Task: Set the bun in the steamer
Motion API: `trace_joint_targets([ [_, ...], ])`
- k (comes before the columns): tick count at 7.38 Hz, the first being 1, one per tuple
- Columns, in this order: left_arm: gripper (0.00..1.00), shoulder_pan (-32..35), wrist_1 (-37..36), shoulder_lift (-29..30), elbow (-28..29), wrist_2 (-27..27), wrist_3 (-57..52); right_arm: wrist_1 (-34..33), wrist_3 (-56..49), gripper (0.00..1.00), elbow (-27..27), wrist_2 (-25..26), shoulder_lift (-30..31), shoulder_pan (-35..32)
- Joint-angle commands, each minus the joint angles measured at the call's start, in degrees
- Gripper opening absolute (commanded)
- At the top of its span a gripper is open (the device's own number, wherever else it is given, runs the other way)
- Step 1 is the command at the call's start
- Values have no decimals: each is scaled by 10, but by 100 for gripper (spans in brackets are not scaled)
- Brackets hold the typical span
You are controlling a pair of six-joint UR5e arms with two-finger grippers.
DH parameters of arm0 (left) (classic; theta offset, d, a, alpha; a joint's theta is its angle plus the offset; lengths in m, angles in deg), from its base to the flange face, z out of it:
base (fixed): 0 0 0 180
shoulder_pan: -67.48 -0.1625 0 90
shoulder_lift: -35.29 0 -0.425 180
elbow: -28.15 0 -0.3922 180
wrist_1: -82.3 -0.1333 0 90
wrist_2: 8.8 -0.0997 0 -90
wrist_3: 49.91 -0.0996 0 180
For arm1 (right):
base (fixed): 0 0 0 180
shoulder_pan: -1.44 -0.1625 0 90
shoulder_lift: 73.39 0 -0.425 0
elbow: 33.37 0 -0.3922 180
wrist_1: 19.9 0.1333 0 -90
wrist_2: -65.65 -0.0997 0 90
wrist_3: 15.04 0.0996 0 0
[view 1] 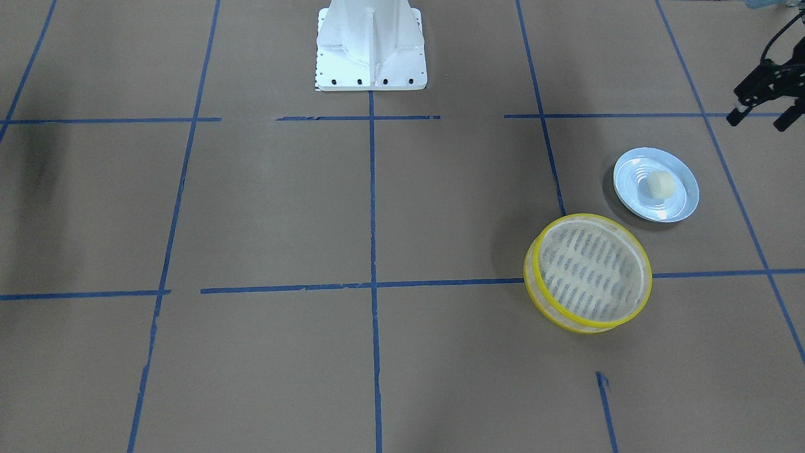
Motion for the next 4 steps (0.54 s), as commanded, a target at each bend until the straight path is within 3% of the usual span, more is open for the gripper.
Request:
trace_joint_targets([
  [1, 100, -51, 14, 19, 47, -28, 21, 0, 1, 100, 0, 0, 0, 0],
  [2, 100, -69, 14, 21, 54, -55, 23, 0, 1, 100, 0, 0, 0, 0],
  [4, 100, -88, 15, 66, 119, -59, 23, 0, 0, 100, 0, 0, 0, 0],
])
